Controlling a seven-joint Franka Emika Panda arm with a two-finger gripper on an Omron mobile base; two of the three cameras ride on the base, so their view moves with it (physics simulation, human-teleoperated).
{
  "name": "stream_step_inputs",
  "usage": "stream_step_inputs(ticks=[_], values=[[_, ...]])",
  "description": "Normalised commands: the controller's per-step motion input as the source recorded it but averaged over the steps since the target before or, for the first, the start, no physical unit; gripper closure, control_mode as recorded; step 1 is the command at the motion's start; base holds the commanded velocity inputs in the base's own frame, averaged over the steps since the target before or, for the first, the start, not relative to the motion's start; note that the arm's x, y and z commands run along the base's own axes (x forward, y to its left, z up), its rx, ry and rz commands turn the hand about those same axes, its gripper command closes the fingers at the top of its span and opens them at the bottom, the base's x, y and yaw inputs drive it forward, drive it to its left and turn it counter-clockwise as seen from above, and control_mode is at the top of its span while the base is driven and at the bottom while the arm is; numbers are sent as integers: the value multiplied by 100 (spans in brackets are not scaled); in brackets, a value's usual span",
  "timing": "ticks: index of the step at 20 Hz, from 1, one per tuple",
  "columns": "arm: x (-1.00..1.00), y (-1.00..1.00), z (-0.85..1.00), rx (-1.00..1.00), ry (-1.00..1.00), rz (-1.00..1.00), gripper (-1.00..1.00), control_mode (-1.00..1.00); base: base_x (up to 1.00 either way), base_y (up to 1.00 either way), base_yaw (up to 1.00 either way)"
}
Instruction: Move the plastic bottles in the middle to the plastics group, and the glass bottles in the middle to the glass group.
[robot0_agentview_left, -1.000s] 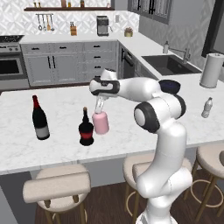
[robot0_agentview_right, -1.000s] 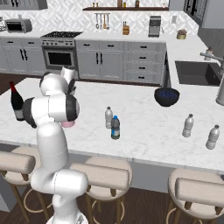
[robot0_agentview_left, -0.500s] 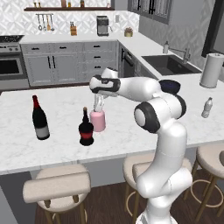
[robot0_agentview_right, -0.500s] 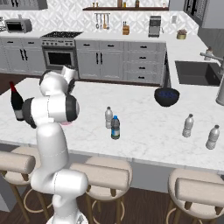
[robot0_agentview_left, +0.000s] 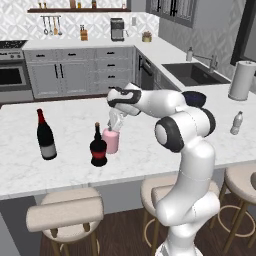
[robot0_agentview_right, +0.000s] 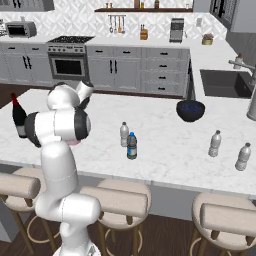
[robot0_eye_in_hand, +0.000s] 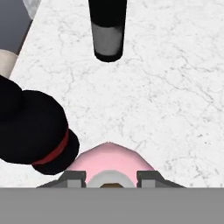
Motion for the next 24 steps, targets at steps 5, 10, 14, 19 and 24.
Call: stream_step_inputs(ticks=[5, 10, 14, 19, 24], values=[[-6, 10, -20, -11, -1, 1, 100, -100, 0, 0, 0], [0, 5, 0, -3, 0, 1, 100, -100, 0, 0, 0], [0, 0, 0, 0, 0, 0, -100, -100, 0, 0, 0], [0, 0, 0, 0, 0, 0, -100, -100, 0, 0, 0], [0, 0, 9, 0, 0, 0, -100, -100, 0, 0, 0]])
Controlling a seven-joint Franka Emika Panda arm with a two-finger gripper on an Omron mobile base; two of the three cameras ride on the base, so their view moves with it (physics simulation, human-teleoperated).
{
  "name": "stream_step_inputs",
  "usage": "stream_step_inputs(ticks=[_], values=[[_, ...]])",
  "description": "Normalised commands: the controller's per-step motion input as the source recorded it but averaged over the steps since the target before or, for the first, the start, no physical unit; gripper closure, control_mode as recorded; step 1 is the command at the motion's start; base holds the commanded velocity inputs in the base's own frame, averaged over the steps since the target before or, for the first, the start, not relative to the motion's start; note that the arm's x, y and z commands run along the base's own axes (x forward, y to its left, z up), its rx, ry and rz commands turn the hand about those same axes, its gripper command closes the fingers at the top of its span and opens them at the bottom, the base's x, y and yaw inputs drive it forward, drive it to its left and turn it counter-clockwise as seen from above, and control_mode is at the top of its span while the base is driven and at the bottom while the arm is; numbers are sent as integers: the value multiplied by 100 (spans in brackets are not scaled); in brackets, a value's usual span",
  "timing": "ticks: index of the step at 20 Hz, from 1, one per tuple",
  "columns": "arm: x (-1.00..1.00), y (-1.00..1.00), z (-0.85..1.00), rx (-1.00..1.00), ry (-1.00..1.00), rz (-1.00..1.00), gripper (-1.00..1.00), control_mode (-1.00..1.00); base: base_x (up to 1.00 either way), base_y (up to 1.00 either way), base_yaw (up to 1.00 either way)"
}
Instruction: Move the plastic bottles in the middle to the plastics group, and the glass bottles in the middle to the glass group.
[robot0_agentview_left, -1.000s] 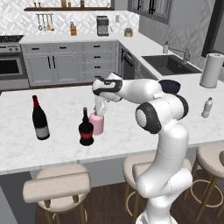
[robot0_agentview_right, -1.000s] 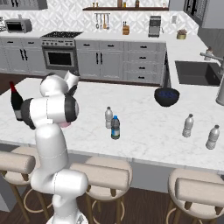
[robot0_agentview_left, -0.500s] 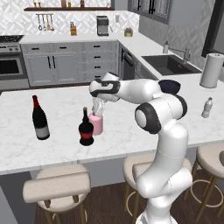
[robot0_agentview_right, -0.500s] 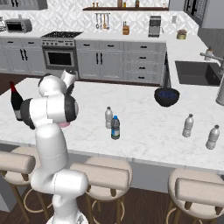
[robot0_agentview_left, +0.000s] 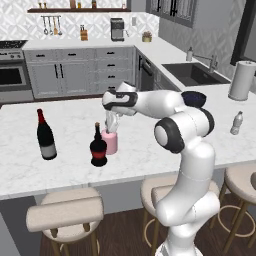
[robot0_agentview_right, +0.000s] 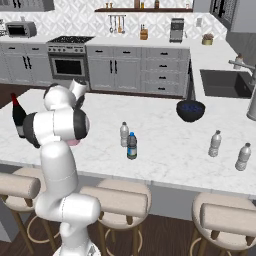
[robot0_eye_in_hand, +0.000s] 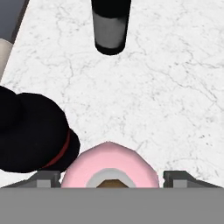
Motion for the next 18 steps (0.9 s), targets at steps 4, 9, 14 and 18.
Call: stream_step_inputs(ticks=[4, 9, 14, 18], values=[[0, -11, 40, 0, 3, 2, -100, -100, 0, 0, 0], [-4, -29, 61, 0, 2, 1, -100, -100, 0, 0, 0], [-28, -49, 21, 0, 2, -2, -100, -100, 0, 0, 0], [-78, -53, 0, 0, 0, -25, -100, -100, 0, 0, 0]])
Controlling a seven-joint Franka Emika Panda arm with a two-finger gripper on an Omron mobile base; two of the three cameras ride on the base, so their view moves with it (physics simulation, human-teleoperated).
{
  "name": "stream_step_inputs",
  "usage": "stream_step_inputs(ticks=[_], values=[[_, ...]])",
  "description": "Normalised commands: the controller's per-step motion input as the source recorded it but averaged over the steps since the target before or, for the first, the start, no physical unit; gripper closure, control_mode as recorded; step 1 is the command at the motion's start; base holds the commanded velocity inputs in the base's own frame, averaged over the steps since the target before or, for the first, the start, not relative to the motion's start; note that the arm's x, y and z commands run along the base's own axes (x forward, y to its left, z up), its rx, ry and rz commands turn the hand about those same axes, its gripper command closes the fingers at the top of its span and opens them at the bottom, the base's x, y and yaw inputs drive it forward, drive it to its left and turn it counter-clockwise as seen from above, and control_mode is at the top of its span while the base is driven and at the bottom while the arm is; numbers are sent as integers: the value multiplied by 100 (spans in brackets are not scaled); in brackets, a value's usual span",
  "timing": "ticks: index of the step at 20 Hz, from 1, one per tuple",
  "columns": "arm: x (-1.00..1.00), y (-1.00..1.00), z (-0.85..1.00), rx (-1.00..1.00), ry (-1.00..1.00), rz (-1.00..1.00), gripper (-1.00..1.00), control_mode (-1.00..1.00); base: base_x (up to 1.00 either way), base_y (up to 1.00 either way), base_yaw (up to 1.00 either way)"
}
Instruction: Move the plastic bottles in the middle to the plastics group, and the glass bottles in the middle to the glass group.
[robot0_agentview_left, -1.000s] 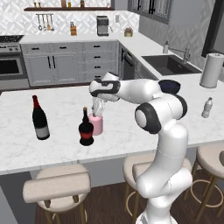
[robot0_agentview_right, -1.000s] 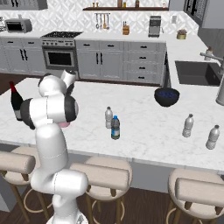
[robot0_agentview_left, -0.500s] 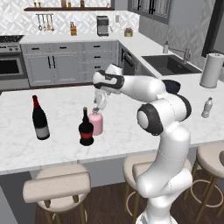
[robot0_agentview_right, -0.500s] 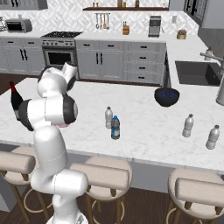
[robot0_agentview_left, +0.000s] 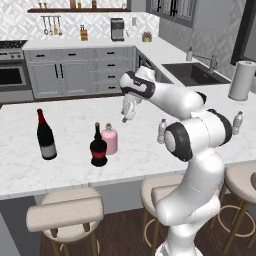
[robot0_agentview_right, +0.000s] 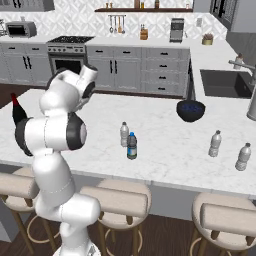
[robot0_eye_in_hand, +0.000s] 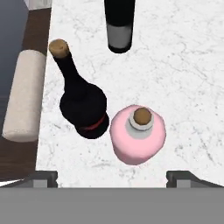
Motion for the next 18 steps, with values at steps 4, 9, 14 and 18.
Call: stream_step_inputs(ticks=[4, 9, 14, 18], values=[[-75, -66, 0, 0, 10, -43, -100, -100, 0, 0, 0], [-48, -69, 0, 0, 25, -53, -100, -100, 0, 0, 0], [-4, -79, 0, -8, 30, -57, -100, -100, 0, 0, 0], [-3, -78, 5, -13, 28, -56, -100, -100, 0, 0, 0]])
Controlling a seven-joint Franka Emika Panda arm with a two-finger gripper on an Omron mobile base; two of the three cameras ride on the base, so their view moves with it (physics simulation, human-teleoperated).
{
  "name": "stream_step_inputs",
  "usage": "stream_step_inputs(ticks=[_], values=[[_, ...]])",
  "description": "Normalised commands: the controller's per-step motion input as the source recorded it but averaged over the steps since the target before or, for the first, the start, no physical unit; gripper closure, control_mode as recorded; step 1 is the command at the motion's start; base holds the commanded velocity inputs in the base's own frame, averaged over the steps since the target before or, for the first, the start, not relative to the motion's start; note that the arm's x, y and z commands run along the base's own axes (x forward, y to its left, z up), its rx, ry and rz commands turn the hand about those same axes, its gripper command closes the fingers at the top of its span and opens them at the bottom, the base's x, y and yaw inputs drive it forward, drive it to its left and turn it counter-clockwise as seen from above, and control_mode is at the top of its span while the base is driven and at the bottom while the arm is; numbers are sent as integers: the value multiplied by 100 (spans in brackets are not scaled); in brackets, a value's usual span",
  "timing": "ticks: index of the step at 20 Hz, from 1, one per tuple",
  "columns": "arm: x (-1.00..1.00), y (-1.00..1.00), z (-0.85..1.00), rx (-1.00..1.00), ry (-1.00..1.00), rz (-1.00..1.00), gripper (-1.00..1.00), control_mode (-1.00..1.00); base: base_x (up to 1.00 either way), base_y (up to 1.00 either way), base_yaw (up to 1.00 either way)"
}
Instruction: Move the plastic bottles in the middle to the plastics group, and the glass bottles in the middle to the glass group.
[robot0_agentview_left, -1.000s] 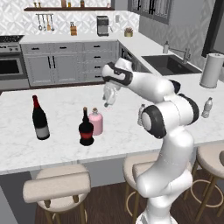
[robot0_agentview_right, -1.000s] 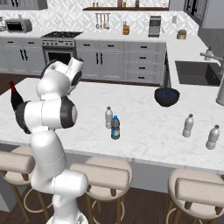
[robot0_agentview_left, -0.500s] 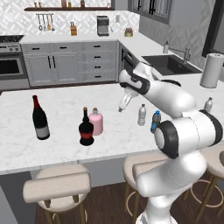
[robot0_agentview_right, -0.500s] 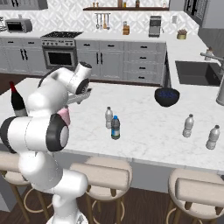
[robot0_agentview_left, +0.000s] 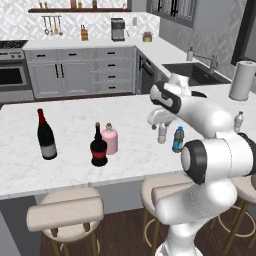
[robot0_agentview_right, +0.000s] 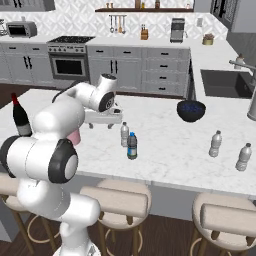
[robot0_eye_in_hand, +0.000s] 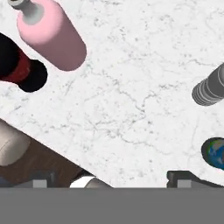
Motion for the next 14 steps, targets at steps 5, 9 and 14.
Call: stream_step_inputs(ticks=[5, 9, 14], values=[[0, -78, 0, -21, 15, -57, -100, -100, 0, 0, 0], [-10, -21, -4, -31, 1, -66, -100, -100, 0, 0, 0], [-28, -24, -22, -5, -25, -34, -100, -100, 0, 0, 0]])
